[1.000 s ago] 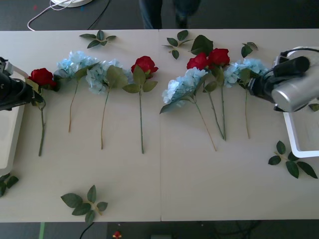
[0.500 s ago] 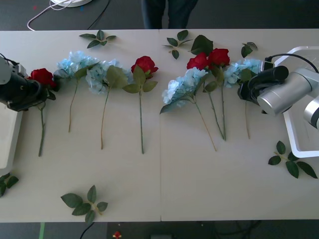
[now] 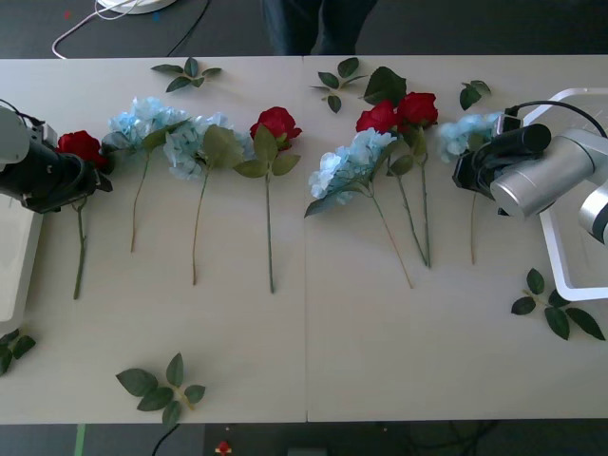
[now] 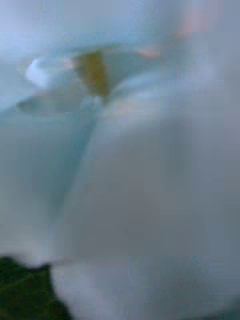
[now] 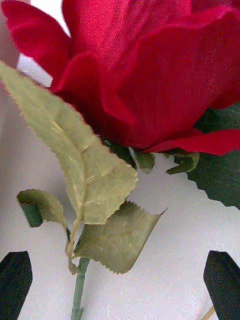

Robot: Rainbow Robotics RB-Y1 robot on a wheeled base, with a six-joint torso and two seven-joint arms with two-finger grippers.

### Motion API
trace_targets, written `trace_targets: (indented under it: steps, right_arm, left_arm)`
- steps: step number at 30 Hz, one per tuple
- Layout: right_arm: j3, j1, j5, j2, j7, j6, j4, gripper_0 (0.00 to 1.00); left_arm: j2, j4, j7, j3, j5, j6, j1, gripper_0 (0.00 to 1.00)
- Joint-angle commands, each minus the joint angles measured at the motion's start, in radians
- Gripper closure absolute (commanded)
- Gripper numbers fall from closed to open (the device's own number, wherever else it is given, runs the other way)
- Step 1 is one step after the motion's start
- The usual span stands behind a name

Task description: Place the red flowers into the right box and the blue flowers into the left box. If a person shows an open palm, hand one flower to the person first, then continue sorting.

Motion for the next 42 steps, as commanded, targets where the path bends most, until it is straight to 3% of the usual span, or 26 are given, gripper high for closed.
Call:
trace_targets:
  steps: [1, 12, 26, 33, 42]
  right_arm:
    - [0.003, -0.044, -0.006, 0.015, 0.020, -0.013, -0.001, 1.00]
    - [0.003, -0.044, -0.006, 0.004, 0.026, -0.033, -0.006, 1.00]
    - [-0.073, -0.016, -0.054, -0.066, 0.039, -0.044, -0.170, 1.00]
    - [-0.184, 0.083, -0.044, -0.134, 0.049, -0.098, -0.336, 1.00]
    - [-0.377, 0.323, 0.012, -0.242, 0.068, -0.274, -0.603, 1.00]
  left_arm:
    - [-0.033, -0.002, -0.031, 0.010, -0.022, -0.034, -0.007, 0.00]
    - [-0.065, 0.000, -0.035, 0.008, -0.039, -0.088, 0.039, 0.00]
    - [-0.065, 0.006, -0.041, 0.008, -0.073, -0.146, 0.074, 0.00]
    - [-0.065, 0.006, -0.044, 0.008, -0.082, -0.148, 0.076, 0.00]
    - [-0.065, 0.006, -0.044, 0.008, -0.082, -0.148, 0.076, 0.00]
